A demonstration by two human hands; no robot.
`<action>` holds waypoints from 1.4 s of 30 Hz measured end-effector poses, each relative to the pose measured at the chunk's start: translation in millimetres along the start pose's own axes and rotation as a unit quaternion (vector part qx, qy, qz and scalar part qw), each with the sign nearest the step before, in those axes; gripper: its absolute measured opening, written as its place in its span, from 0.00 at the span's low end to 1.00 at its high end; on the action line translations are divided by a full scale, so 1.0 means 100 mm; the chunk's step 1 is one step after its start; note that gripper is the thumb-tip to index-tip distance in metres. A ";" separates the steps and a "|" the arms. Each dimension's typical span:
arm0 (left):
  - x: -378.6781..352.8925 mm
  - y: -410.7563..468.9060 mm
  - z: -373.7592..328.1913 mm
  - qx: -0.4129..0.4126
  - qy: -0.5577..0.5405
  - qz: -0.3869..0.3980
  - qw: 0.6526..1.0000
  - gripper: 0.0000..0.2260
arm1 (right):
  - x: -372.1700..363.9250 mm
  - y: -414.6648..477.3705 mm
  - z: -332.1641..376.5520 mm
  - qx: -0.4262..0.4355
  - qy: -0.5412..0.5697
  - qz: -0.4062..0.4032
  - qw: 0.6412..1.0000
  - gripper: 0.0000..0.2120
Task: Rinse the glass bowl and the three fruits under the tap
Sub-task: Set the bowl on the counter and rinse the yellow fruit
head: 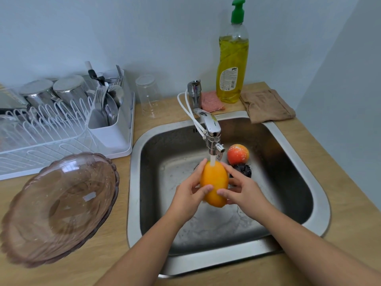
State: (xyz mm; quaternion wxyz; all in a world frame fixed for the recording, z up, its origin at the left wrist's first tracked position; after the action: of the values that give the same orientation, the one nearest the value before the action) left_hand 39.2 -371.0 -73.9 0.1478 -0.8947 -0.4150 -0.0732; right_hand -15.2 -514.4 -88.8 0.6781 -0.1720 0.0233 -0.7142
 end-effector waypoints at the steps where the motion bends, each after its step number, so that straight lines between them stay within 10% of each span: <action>1: 0.01 0.00 0.02 0.001 -0.026 -0.004 1.000 0.29 | -0.01 0.00 0.01 -0.002 0.017 0.006 1.000 0.30; 7: -0.01 -0.02 0.12 0.026 -0.170 -0.007 0.985 0.28 | -0.10 0.00 0.04 -0.055 0.054 0.073 0.994 0.29; 14: 0.00 0.05 0.17 0.104 -0.101 0.032 0.989 0.21 | -0.05 -0.04 0.07 -0.031 -0.149 0.001 0.988 0.41; 20: -0.10 0.03 0.11 0.131 -0.268 0.007 0.954 0.25 | -0.06 -0.08 0.28 0.069 -0.325 0.004 0.943 0.36; 30: 0.00 0.02 0.06 0.106 -0.314 0.069 0.941 0.27 | 0.00 -0.03 0.13 0.055 -0.080 0.042 0.994 0.33; 35: -0.02 0.08 0.04 0.126 -0.305 0.003 0.944 0.21 | 0.04 -0.08 0.25 0.135 -0.211 -0.062 0.966 0.32; 42: 0.05 0.04 0.03 0.110 -0.340 0.123 0.926 0.27 | 0.00 -0.04 0.11 0.041 -0.085 0.069 0.993 0.33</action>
State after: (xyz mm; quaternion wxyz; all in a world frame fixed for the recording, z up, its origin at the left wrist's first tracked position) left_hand 45.3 -368.7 -75.8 0.1026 -0.8880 -0.3329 0.3003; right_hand -15.9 -512.1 -77.0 0.7318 -0.2018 -0.0515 -0.6489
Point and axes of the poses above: each hand's wrist, its own y-axis towards the middle knuckle, its own x-axis out of the back of the hand, z = x × y, the point moved 6 cm from there along y, towards the middle knuckle, and after that the axes turned 4 degrees about z, right-handed, at the moved point
